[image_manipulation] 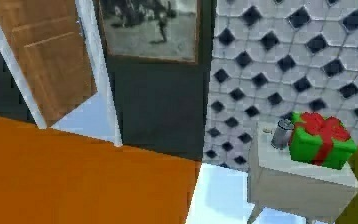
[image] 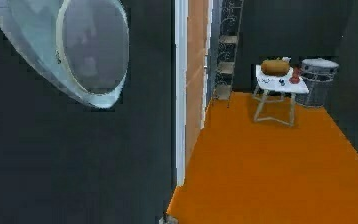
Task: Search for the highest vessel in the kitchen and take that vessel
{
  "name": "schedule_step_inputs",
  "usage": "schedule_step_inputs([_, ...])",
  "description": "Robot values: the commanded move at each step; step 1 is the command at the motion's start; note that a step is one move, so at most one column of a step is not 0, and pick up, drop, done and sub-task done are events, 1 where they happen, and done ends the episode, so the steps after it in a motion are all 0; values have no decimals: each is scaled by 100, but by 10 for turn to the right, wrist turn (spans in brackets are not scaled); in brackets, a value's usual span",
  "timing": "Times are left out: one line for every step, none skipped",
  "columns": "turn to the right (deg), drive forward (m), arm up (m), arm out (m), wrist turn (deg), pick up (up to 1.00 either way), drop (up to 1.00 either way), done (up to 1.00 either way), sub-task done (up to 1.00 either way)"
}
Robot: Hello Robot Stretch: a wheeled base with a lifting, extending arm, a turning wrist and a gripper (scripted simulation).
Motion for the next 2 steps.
schedule_step_inputs([240,0,0,0,0,0,0,0,0])
schedule_step_inputs([0,100,0,0,0,0,0,0,0])
